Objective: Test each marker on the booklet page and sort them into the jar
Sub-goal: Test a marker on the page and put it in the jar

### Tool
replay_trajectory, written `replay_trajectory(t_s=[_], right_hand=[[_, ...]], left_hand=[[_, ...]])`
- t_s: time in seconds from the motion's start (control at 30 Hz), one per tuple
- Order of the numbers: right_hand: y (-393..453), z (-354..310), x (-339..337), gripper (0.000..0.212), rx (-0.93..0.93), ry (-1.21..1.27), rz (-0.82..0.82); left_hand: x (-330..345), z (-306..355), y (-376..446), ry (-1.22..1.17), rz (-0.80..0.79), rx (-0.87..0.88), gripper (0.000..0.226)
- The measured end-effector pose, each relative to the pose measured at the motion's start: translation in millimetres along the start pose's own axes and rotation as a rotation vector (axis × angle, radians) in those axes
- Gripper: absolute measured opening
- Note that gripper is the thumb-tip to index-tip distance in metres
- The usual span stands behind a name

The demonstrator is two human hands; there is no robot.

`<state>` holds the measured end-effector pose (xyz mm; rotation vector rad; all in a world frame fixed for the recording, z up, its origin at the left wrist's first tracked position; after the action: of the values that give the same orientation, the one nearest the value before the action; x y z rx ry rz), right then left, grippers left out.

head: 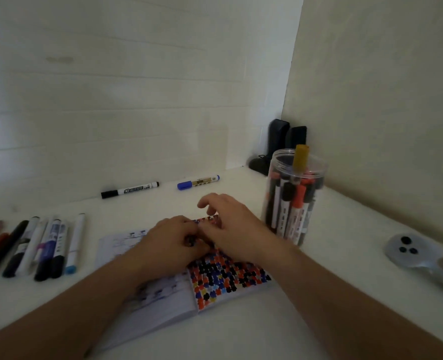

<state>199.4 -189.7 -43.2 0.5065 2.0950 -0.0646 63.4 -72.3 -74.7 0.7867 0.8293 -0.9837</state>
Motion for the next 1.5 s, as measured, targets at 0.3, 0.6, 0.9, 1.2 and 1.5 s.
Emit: replay_trajectory(t_s=[0.3, 0.6, 0.9, 1.2, 1.5], right_hand=[[15, 39, 16, 0.019, 0.153, 0.303, -0.059], [18, 45, 17, 0.016, 0.14, 0.333, -0.069], [9, 34, 11, 0.06, 0.012, 0.347, 0.16], [-2, 32, -1, 0.028, -0.18, -0.2, -0.051], [-13, 31, 2, 0.021, -0.048, -0.142, -0.073]], left_hand=[[-67, -85, 48, 0.206, 0.254, -0.354, 0.033], [-63, -156, 50, 0.512, 0.17, -0.632, 0.036], [-46, -23, 27, 0.052, 0.249, -0.096, 0.012], [-1, 5, -13, 0.121, 0.043, 0.174, 0.029], [6, -2, -15, 0.268, 0.078, 0.199, 0.035]])
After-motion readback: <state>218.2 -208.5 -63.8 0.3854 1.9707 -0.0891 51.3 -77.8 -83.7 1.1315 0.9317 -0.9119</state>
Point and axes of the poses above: each hand's wrist, its own y-axis towards the middle knuckle, its own x-axis out of the palm, z = x × y, the point moved 1 cm from there along y, towards the middle knuckle, and after that the axes turned 8 degrees about x, right-handed, at the moved point
